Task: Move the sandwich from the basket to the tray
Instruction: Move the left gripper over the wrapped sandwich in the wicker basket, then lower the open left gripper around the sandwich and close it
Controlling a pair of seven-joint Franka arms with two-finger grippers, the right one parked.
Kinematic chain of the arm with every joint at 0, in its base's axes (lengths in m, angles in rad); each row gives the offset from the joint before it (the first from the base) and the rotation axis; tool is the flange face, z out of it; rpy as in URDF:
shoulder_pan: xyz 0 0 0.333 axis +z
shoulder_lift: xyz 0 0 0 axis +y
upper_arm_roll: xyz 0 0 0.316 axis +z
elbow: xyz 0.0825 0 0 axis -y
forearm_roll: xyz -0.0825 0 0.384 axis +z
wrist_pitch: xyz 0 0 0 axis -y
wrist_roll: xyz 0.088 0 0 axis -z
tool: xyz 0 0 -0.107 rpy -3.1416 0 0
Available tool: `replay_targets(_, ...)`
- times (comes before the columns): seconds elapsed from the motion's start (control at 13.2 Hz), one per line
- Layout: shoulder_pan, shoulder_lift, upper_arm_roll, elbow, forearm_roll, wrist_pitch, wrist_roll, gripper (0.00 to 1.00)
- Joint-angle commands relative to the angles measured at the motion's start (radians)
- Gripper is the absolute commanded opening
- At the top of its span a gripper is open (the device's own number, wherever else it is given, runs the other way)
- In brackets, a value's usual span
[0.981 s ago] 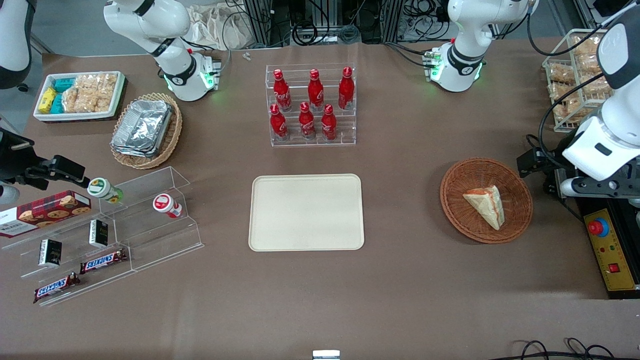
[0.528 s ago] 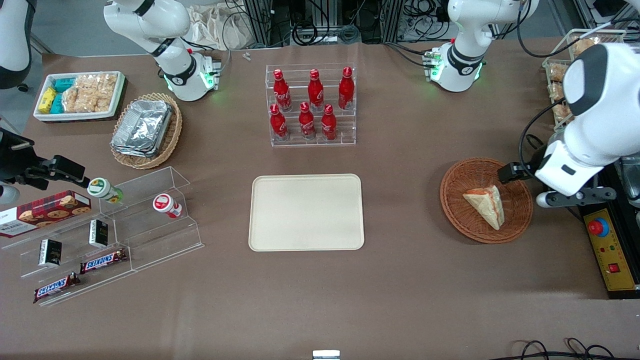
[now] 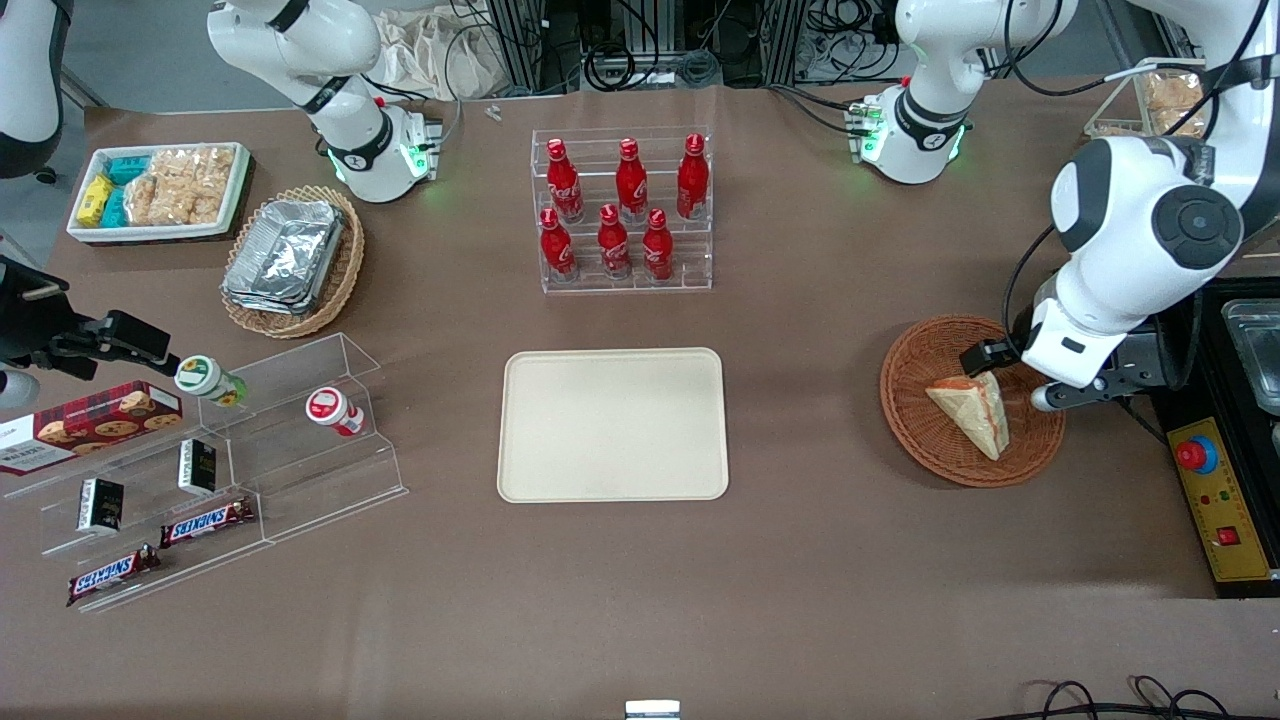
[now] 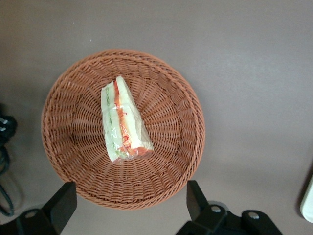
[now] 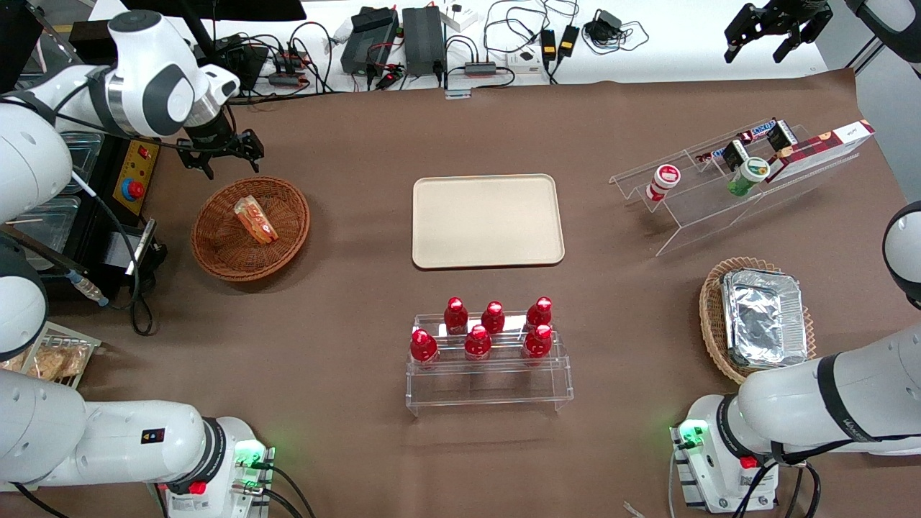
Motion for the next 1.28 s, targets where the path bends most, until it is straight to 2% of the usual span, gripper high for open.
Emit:
replay_targets(0.0,0.014,-0.003,0.004,-0.082,0.005,0.109,-0.050,1.00)
replay_targets(1.21,0.036,0.204,0.007,-0.100,0.014,0.288,-0.148,1.00)
